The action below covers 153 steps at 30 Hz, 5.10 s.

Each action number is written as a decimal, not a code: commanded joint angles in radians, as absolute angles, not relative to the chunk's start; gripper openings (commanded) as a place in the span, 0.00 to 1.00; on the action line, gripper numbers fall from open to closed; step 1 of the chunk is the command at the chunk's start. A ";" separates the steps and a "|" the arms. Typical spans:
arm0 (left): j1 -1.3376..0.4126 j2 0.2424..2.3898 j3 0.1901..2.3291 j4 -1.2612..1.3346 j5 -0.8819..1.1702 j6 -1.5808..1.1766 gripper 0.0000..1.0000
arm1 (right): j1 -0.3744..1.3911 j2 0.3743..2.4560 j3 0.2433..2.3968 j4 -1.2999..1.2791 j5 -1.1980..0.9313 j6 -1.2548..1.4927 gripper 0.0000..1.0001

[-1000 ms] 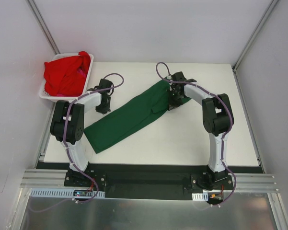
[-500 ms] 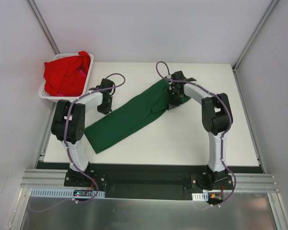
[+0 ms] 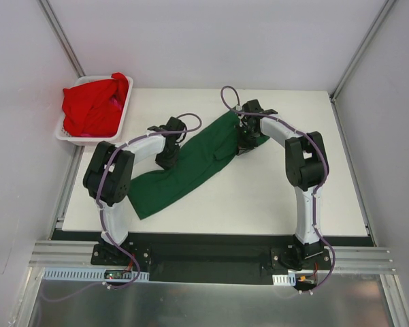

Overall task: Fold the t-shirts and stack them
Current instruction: Fold the tshirt

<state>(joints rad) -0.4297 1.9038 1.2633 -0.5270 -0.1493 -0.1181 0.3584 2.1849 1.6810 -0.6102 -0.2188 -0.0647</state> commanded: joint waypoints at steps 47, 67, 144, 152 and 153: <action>-0.851 1.554 1.226 -0.807 -0.099 -0.330 0.00 | 0.341 2.036 1.804 -0.604 -0.019 -0.066 0.01; -0.733 1.476 1.088 -0.229 0.198 -0.178 0.00 | 0.382 1.519 1.321 -0.555 -0.012 0.034 0.01; -0.440 2.533 2.272 -0.551 0.221 0.060 0.00 | 0.406 1.355 1.170 -0.626 0.066 0.035 0.01; -0.419 2.519 2.338 -0.543 0.199 0.077 0.00 | 0.405 1.277 1.202 -0.597 0.058 0.063 0.01; -0.419 2.507 2.338 -0.542 0.207 0.074 0.00 | 0.406 1.263 1.222 -0.595 0.063 0.070 0.01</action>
<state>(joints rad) -0.4286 2.5401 2.2894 -0.5362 0.2222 0.0467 0.4038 1.3651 1.1572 -0.6102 0.0486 0.0380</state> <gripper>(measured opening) 0.003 0.013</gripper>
